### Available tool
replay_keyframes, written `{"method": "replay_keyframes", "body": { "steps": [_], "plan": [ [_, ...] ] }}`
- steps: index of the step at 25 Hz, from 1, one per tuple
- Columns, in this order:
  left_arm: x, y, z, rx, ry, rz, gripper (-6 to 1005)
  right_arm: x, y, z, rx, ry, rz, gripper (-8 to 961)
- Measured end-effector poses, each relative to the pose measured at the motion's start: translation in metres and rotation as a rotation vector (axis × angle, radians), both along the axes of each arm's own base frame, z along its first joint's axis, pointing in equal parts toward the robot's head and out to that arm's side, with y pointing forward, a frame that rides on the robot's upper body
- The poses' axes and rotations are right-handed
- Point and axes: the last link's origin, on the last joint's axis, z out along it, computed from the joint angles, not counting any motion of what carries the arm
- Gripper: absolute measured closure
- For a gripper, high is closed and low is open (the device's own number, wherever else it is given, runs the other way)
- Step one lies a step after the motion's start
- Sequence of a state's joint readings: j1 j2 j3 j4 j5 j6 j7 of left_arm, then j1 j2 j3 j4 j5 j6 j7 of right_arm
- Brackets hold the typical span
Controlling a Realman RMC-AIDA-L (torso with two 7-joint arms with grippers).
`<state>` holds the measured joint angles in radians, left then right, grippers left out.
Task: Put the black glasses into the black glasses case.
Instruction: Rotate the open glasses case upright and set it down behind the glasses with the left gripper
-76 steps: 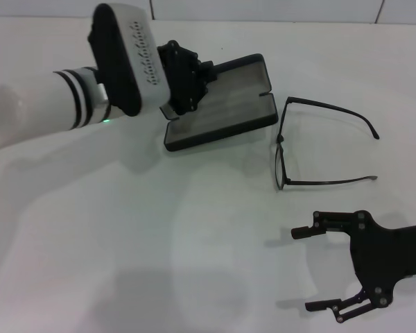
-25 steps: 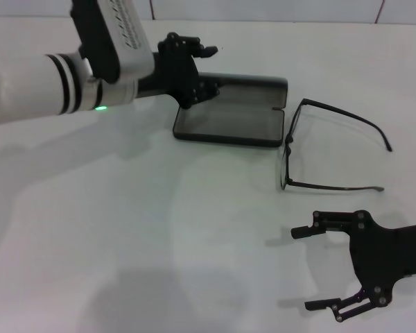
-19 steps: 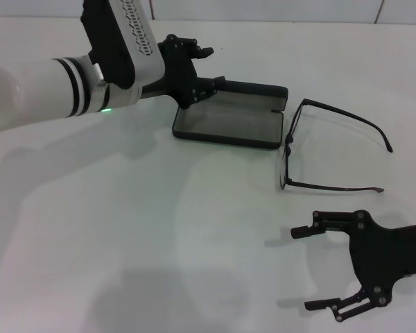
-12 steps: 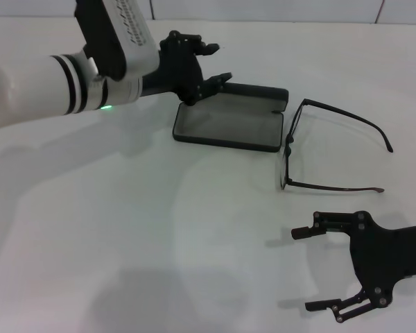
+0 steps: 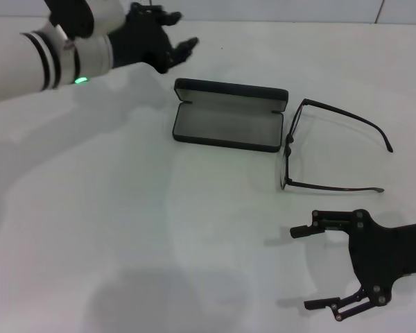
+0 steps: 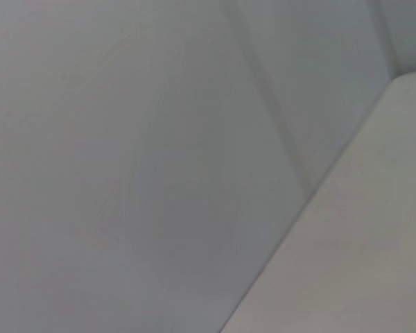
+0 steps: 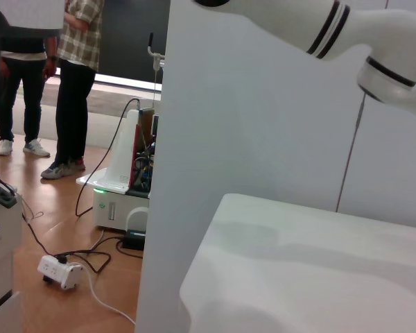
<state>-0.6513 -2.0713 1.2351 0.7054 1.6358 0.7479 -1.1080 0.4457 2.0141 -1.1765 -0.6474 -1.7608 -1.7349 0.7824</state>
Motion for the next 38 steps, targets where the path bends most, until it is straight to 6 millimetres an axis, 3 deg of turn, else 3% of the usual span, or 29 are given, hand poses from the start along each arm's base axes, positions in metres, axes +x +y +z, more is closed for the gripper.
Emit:
{"method": "replay_keyframes", "body": {
  "steps": [4,12,15,21,26,32,37,38],
  "plan": [
    [-0.005,0.003,0.011,-0.051,-0.031,0.055,500,0.0,0.0,0.0,-0.002,-0.001,-0.002,64],
    [0.008,-0.016,0.027,-0.296,-0.081,0.001,486,-0.005,0.004,0.0,-0.004,-0.002,0.014,64],
    [0.01,-0.009,0.02,-0.28,-0.033,0.044,469,-0.007,0.005,-0.001,-0.012,-0.007,0.027,64],
    [0.032,0.002,-0.013,-0.35,0.126,0.098,269,-0.009,0.006,-0.004,-0.02,-0.014,0.04,64],
    [0.049,0.001,-0.031,-0.379,0.215,0.048,250,-0.005,0.003,-0.006,-0.018,-0.018,0.024,64],
    [0.051,0.002,-0.041,-0.359,0.291,0.033,227,-0.002,0.002,-0.008,-0.013,-0.018,0.012,64],
    [0.051,0.003,-0.042,-0.351,0.301,0.028,280,-0.001,0.003,-0.009,-0.004,-0.022,0.005,64],
    [0.051,0.004,-0.041,-0.347,0.303,0.027,362,0.0,0.003,-0.01,-0.004,-0.023,0.003,64]
  ]
}}
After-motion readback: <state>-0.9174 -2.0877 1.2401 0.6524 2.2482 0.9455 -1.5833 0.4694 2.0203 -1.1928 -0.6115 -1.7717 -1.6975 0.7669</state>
